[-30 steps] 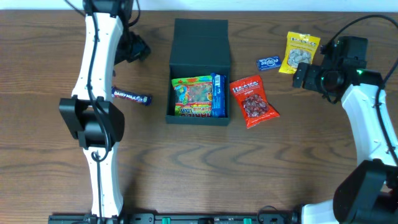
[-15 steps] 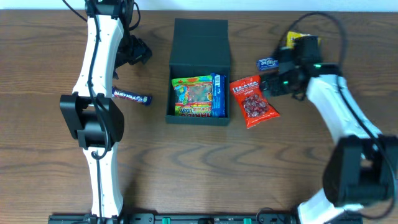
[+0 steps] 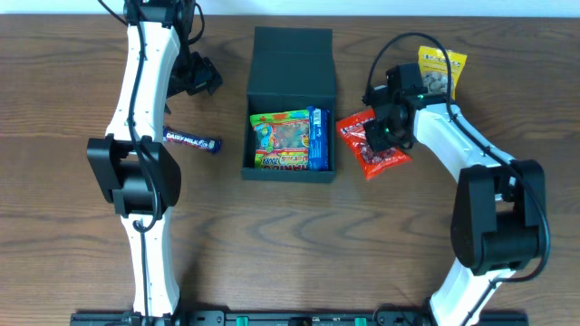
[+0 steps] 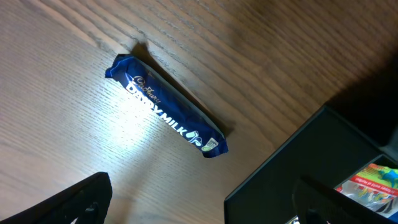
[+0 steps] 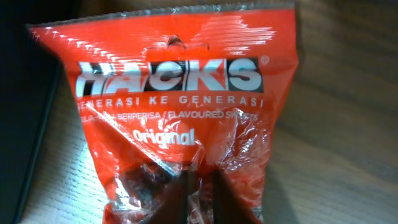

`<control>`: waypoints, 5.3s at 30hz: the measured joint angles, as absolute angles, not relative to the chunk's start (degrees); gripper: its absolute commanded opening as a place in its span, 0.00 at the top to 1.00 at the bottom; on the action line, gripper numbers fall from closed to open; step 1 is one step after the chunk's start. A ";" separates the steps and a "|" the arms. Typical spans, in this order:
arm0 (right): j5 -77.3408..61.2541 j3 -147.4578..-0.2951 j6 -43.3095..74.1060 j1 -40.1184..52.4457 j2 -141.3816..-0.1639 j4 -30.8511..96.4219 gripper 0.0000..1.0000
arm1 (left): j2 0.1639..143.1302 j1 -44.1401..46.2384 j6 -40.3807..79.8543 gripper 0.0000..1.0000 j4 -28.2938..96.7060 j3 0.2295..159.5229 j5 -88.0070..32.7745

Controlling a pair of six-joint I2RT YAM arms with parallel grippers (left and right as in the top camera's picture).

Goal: Pack container
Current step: 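Grasp the red Hacks bag with the right gripper, then lift the red Hacks bag and drop it into the box, then grasp the yellow Hacks bag with the right gripper, then carry the yellow bag over the box and lower it in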

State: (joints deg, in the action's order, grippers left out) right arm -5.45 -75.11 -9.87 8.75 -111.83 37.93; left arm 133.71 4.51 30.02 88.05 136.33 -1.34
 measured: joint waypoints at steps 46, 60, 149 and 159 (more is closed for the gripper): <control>-22.00 -85.38 -55.64 27.51 -109.45 27.49 0.01 | 115.24 -5.17 17.69 0.05 86.30 136.25 -1.30; 1.93 -85.38 -22.96 21.17 -108.25 22.02 0.01 | 115.24 -5.21 17.69 0.05 86.74 136.25 -1.28; -31.59 -85.34 -44.29 28.84 -109.12 45.17 0.99 | 115.24 -5.21 17.47 0.05 86.50 136.25 -1.30; -31.11 -85.32 -45.52 28.86 -114.96 42.13 0.99 | 115.24 -5.21 17.32 0.05 86.50 136.25 -1.30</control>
